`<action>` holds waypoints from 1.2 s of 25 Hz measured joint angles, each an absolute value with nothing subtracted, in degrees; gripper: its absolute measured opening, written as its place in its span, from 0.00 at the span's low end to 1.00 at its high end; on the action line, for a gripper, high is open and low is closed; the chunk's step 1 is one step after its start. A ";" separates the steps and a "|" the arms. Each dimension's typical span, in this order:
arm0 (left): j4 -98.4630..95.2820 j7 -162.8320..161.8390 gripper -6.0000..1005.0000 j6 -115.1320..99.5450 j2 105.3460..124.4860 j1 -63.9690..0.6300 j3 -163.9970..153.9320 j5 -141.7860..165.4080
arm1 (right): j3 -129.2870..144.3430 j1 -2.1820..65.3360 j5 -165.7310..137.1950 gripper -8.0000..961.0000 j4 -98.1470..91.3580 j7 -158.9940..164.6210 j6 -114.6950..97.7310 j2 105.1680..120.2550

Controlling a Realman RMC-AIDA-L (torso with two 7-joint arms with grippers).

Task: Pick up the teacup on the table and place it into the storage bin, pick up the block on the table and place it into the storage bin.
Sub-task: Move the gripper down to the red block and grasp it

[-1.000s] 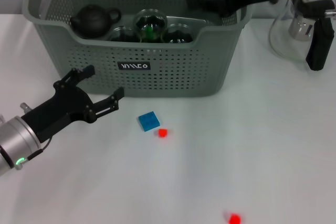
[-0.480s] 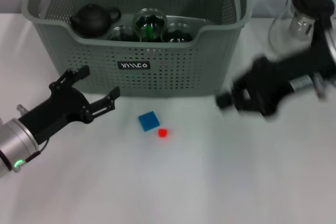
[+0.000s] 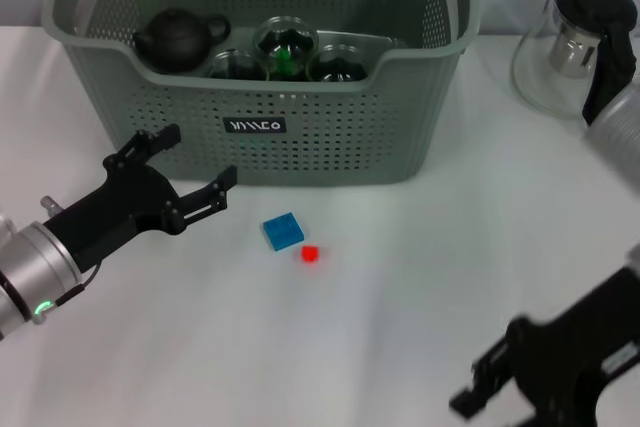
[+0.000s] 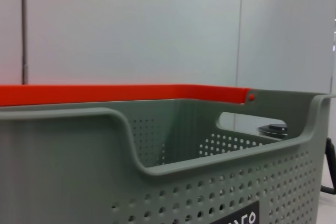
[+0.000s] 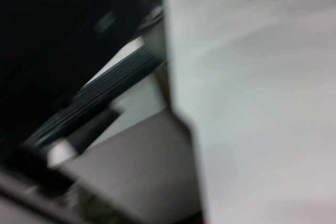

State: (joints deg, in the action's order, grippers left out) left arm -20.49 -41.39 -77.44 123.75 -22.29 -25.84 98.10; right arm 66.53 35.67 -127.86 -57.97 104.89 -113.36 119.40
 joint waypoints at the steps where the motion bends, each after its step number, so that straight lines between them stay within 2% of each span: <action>1: -20.47 -41.39 0.94 -77.44 123.78 -22.30 -25.90 98.12 | 67.84 36.26 -127.92 0.40 -56.06 104.41 -113.36 119.46; 3: -20.46 -41.39 0.94 -77.43 123.79 -22.27 -25.92 98.14 | 69.73 37.79 -127.99 0.50 -51.96 103.81 -113.27 119.67; 9: -20.17 -41.35 0.94 -77.44 123.89 -21.86 -26.00 98.24 | 70.39 39.85 -130.97 0.61 -44.87 104.04 -112.11 119.79; 16: -19.79 -40.53 0.94 -77.43 123.93 -21.70 -25.85 98.27 | 70.42 42.03 -135.98 0.54 -38.08 104.24 -106.97 120.08; 30: -19.77 -40.52 0.94 -77.43 123.93 -21.79 -25.66 98.04 | 72.95 42.99 -136.24 0.54 -35.53 104.85 -101.61 120.14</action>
State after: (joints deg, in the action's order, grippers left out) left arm -19.77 -40.52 -77.43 123.93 -21.79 -25.66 98.04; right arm 72.95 42.99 -136.24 -35.53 104.85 -101.61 120.14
